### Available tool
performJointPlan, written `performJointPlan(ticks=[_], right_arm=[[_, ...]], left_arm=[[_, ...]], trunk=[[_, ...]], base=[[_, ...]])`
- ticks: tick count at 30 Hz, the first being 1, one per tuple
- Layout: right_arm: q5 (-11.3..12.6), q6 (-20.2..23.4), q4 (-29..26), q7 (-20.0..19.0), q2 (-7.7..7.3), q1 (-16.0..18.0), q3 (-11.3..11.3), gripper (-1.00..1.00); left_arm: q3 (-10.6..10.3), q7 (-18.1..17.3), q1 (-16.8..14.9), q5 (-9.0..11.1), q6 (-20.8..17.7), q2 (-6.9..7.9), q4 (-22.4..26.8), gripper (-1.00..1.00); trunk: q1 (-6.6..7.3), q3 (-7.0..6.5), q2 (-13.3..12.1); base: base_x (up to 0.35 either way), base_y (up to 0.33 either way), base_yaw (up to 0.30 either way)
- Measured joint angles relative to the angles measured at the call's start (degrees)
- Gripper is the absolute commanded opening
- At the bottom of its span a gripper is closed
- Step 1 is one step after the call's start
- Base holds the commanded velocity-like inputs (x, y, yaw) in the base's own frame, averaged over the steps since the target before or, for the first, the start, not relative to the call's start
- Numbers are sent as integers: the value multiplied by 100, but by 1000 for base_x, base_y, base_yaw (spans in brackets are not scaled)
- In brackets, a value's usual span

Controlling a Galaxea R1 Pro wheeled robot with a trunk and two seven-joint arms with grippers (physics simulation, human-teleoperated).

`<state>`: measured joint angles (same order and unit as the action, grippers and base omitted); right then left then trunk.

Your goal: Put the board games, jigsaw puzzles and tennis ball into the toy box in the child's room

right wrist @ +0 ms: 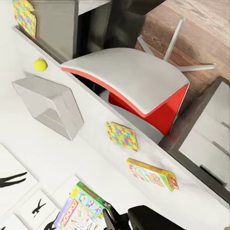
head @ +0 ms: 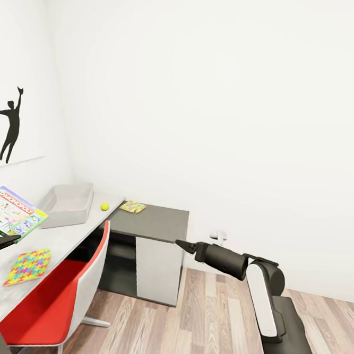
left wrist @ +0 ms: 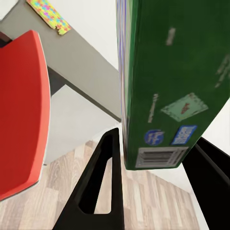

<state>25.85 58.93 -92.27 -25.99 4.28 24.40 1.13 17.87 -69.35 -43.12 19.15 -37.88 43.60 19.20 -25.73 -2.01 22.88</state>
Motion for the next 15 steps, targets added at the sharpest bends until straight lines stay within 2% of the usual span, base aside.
performJointPlan(ticks=[7, 15], right_arm=[[1, -22, 6, 2, 7, 6, -54, 100], [0, -32, 12, 33, 21, 13, -41, 100]], left_arm=[[-2, -3, 1, -3, 96, -2, -1, -100], [-7, -3, 2, -6, 113, 0, -2, -100]], trunk=[[0, 0, 0], [-1, 0, -1]], base=[[298, -32, 0], [248, -189, 0]])
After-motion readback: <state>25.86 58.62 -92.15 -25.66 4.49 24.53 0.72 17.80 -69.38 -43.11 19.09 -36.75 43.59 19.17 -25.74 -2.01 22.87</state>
